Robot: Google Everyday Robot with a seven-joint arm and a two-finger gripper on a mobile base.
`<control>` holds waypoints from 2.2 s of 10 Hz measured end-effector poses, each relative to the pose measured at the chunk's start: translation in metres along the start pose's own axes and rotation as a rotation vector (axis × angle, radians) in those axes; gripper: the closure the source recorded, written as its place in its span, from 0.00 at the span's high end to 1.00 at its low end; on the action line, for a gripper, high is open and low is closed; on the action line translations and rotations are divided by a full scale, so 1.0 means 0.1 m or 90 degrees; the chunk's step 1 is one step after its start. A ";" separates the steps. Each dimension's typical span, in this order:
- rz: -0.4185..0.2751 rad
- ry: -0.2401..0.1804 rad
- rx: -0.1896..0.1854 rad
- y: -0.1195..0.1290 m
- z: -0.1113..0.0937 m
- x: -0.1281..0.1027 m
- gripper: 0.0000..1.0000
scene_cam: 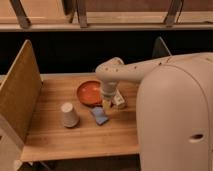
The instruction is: Place the pepper on the white sponge
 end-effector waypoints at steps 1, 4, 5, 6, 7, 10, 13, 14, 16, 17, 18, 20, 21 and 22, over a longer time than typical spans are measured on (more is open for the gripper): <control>-0.004 -0.001 -0.011 0.01 0.09 -0.03 0.00; -0.027 0.005 -0.050 0.01 0.36 -0.17 0.00; -0.036 0.008 -0.065 0.02 0.45 -0.22 0.00; -0.040 0.010 -0.082 0.06 0.52 -0.23 0.00; -0.041 0.010 -0.088 0.06 0.54 -0.23 0.00; -0.041 0.011 -0.088 0.07 0.54 -0.23 0.21; -0.040 0.011 -0.088 0.07 0.54 -0.23 0.52; -0.040 0.011 -0.088 0.06 0.54 -0.23 0.61; -0.040 0.011 -0.088 0.06 0.54 -0.22 0.78; -0.040 0.011 -0.088 0.06 0.54 -0.22 0.80; -0.040 0.011 -0.088 0.06 0.54 -0.22 0.80; -0.040 0.011 -0.088 0.07 0.54 -0.22 0.80; -0.040 0.011 -0.088 0.07 0.54 -0.22 0.80; -0.040 0.011 -0.088 0.07 0.54 -0.22 0.80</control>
